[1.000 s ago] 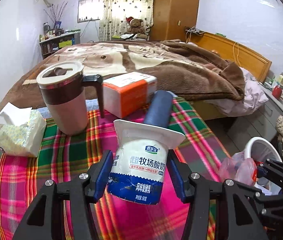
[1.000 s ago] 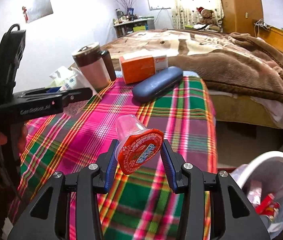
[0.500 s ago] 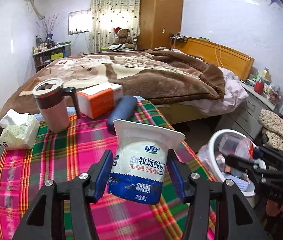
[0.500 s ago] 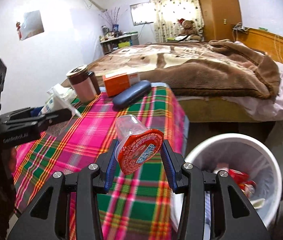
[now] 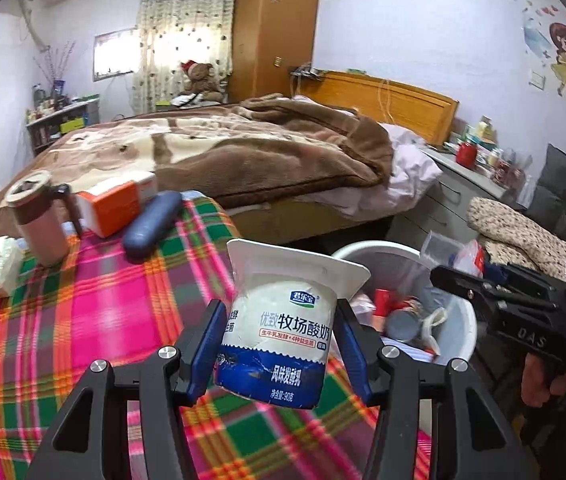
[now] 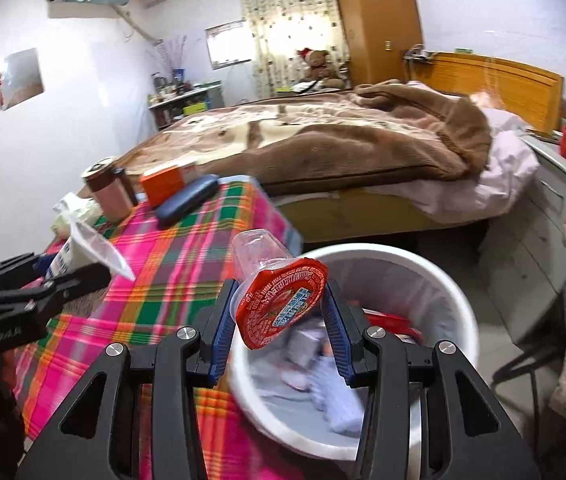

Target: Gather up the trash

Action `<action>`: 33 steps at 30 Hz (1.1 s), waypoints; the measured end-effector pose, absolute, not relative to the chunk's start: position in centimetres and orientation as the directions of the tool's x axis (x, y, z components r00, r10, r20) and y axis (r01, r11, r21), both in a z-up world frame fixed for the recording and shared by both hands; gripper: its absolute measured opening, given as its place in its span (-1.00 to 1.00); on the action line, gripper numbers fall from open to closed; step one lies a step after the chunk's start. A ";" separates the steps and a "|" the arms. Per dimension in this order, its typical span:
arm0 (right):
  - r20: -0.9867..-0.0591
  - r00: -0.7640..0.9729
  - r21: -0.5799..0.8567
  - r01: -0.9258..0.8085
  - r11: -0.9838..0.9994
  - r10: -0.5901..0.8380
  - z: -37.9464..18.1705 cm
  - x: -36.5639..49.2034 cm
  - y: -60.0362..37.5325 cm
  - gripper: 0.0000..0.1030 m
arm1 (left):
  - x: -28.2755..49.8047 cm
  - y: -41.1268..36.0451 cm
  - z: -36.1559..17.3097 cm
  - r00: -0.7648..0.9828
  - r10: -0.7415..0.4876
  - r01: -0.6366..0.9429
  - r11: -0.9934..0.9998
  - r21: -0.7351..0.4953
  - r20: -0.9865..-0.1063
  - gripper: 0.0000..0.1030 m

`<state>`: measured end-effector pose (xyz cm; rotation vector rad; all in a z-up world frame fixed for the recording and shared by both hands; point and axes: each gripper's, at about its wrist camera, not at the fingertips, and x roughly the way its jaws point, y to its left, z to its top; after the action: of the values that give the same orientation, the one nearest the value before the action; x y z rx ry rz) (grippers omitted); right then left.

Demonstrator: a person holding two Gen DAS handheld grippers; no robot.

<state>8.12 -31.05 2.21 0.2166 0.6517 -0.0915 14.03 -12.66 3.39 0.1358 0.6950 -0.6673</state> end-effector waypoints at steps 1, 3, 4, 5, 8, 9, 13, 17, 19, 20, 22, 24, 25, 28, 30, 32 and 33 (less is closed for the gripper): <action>-0.614 0.789 0.167 0.165 0.972 -0.028 2.1 8.1 -31.4 -0.15 | 13.7 -13.3 3.2 0.562 -0.533 0.621 0.777 -0.103 -0.633 0.07; -0.618 0.785 0.170 0.184 0.968 -0.041 1.8 7.7 -32.3 -0.15 | 13.3 -14.6 2.8 0.545 -0.545 0.637 0.763 -0.108 -0.638 0.06; -0.621 0.782 0.169 0.195 0.966 -0.049 1.7 7.5 -32.9 -0.15 | 13.1 -15.3 2.6 0.535 -0.551 0.645 0.756 -0.112 -0.640 0.07; -0.627 0.777 0.168 0.207 0.964 -0.058 1.6 7.4 -33.3 -0.15 | 13.0 -15.9 2.4 0.527 -0.555 0.650 0.751 -0.115 -0.644 0.07; -0.646 0.758 0.158 0.248 0.956 -0.089 0.9 7.3 -34.8 -0.15 | 12.4 -17.8 1.7 0.509 -0.562 0.667 0.737 -0.115 -0.652 0.07; -0.651 0.754 0.157 0.254 0.954 -0.093 0.7 7.1 -35.2 -0.15 | 12.2 -18.5 1.4 0.501 -0.562 0.671 0.733 -0.115 -0.659 0.07; -0.674 0.730 0.150 0.281 0.948 -0.110 -0.2 6.9 -36.6 -0.15 | 11.5 -21.0 0.1 0.476 -0.562 0.693 0.713 -0.104 -0.676 0.07; -0.697 0.708 0.142 0.292 0.946 -0.114 -1.1 7.2 -37.7 -0.15 | 11.3 -22.7 -0.9 0.453 -0.563 0.698 0.706 -0.118 -0.691 0.07; -0.710 0.695 0.133 0.294 0.946 -0.116 -1.4 7.3 -37.9 -0.15 | 11.2 -23.5 -1.3 0.450 -0.555 0.699 0.706 -0.112 -0.700 0.07; -0.711 0.693 0.130 0.295 0.947 -0.118 -1.6 7.3 -38.1 -0.15 | 11.3 -23.9 -1.5 0.444 -0.556 0.701 0.704 -0.114 -0.702 0.07; -0.715 0.689 0.131 0.298 0.945 -0.118 -1.7 7.3 -38.4 -0.15 | 11.5 -24.4 -2.0 0.444 -0.546 0.693 0.712 -0.114 -0.711 0.07; -0.717 0.689 0.139 0.292 0.946 -0.108 -1.8 7.3 -38.7 -0.15 | 11.6 -24.8 -2.3 0.443 -0.542 0.691 0.714 -0.113 -0.714 0.07; -0.720 0.686 0.135 0.292 0.947 -0.109 -1.9 7.4 -38.7 -0.15 | 11.6 -25.0 -2.4 0.442 -0.539 0.691 0.714 -0.110 -0.716 0.07; -0.727 0.678 0.115 0.280 0.953 -0.112 -2.0 7.6 -38.6 -0.09 | 11.9 -25.1 -2.8 0.446 -0.529 0.683 0.723 -0.107 -0.722 0.27; -0.727 0.678 0.110 0.275 0.955 -0.112 -2.0 7.7 -38.6 0.21 | 12.2 -25.2 -3.1 0.446 -0.521 0.673 0.731 -0.111 -0.728 0.36; -0.718 0.686 0.109 0.272 0.956 -0.113 -1.8 7.4 -38.5 0.27 | 12.3 -25.1 -3.3 0.442 -0.523 0.672 0.731 -0.117 -0.729 0.36; -0.716 0.688 0.109 0.272 0.956 -0.113 -1.8 7.4 -38.5 0.27 | 12.3 -25.0 -3.3 0.443 -0.523 0.671 0.732 -0.117 -0.728 0.36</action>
<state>7.45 -38.52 -1.80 0.2140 0.7835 -0.2172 12.31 -25.03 -3.30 0.1996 0.8264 -0.7461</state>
